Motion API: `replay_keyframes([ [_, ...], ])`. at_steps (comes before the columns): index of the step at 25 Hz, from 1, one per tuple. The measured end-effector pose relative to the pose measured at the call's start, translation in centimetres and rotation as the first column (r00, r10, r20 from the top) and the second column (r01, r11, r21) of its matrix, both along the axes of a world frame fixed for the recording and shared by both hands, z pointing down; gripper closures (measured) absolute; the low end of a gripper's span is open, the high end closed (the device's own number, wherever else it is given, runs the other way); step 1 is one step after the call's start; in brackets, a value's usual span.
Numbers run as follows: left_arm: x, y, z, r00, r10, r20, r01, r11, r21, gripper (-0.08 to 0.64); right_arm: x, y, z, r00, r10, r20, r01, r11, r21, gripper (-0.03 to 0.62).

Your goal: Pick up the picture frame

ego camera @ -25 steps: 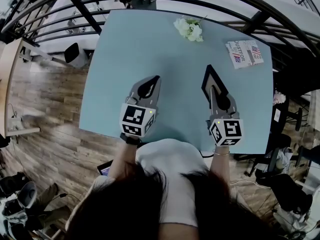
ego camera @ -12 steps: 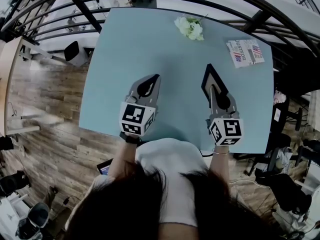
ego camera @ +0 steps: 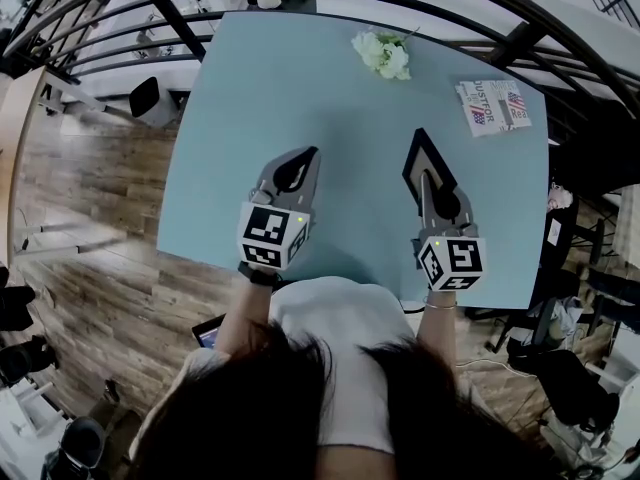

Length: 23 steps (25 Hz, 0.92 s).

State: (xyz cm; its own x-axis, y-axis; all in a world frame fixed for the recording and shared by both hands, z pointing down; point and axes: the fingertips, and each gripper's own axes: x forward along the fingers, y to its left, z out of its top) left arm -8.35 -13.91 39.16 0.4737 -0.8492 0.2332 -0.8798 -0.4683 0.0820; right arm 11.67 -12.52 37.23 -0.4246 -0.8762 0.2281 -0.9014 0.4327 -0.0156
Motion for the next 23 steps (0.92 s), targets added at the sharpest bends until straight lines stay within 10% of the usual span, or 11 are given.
replay_keyframes([
  [23,0.32,-0.27,0.89,1.0,0.004,0.006,-0.004,1.0,-0.022,0.503,0.43,-0.39,0.84,1.0,0.005,0.014,-0.005,1.0,-0.025,0.58],
])
